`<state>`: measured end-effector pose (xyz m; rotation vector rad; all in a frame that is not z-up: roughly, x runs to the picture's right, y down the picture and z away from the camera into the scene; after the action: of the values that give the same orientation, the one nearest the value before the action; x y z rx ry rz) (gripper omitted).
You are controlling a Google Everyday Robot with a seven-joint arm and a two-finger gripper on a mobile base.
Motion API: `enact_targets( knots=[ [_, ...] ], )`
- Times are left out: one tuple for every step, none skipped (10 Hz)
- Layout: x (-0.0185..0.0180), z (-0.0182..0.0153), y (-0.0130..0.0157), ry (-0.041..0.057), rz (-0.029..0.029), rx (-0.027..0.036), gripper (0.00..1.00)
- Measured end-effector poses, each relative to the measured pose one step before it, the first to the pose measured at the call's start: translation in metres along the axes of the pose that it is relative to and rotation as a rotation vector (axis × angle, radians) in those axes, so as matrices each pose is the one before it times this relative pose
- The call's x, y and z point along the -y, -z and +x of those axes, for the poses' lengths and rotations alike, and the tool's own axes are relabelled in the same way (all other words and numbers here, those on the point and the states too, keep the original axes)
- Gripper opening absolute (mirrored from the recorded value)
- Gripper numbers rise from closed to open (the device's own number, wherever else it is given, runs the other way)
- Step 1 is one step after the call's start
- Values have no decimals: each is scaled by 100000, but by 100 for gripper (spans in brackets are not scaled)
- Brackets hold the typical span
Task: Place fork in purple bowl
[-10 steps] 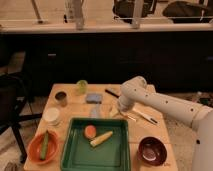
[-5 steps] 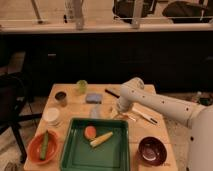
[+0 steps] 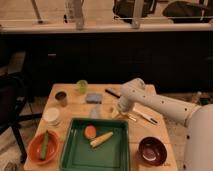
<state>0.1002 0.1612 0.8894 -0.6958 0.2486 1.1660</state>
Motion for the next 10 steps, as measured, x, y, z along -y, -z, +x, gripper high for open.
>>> enact_targets(
  knots=[
    [104, -19, -202, 135, -176, -161, 80],
    [273, 100, -305, -56, -216, -299, 80],
    [311, 240, -548, -64, -399, -665, 80],
    [26, 110, -294, 140, -292, -469, 80],
    [-176, 104, -338, 163, -744, -346, 80],
    [164, 25, 16, 34, 283, 131, 80],
    [123, 10, 194, -28, 195, 142, 78],
    [161, 84, 105, 41, 395, -190, 71],
    [113, 85, 59, -24, 185, -190, 60],
    [81, 70, 14, -160, 17, -134, 50]
  ],
)
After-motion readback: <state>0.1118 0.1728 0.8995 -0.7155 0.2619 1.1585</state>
